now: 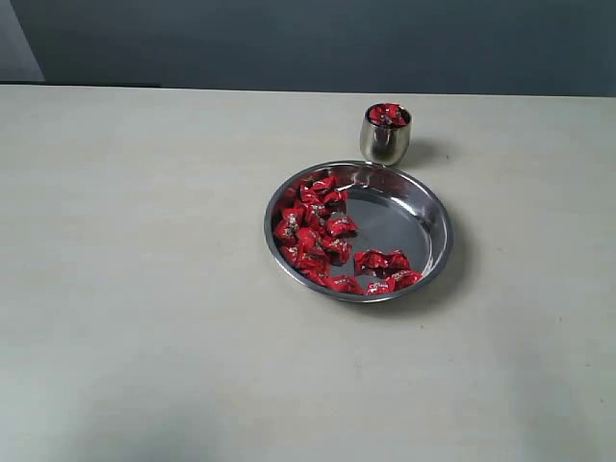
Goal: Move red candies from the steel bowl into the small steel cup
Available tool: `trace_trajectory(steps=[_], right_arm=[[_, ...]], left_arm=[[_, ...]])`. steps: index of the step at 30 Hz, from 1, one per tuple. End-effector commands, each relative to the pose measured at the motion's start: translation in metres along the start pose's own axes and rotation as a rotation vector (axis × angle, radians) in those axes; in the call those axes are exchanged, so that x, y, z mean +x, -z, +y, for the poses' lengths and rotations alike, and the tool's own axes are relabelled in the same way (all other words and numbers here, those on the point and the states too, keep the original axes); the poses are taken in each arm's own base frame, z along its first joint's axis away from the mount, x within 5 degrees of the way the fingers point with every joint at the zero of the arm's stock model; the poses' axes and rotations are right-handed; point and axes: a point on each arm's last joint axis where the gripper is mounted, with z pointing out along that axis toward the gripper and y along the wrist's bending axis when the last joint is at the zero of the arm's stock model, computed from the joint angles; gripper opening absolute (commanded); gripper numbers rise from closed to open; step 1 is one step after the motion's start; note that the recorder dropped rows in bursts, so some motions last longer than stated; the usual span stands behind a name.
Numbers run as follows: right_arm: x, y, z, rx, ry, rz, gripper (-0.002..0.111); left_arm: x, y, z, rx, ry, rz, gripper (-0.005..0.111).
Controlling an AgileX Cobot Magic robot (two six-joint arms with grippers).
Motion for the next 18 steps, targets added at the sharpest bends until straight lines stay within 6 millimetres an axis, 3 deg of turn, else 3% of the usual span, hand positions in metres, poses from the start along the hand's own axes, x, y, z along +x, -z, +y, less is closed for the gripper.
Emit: trace_trajectory(steps=[1, 10, 18], right_arm=[[0.016, 0.009, -0.005, 0.044, 0.033, 0.0, 0.0], [0.052, 0.02, -0.009, 0.057, 0.091, -0.116, 0.0], [0.052, 0.025, -0.013, 0.121, 0.063, -0.147, 0.0]], left_arm=[[-0.001, 0.0, -0.001, 0.01, 0.004, -0.01, 0.0], [-0.001, 0.0, -0.001, 0.01, 0.004, -0.01, 0.0], [-0.001, 0.0, -0.001, 0.01, 0.004, -0.01, 0.0]])
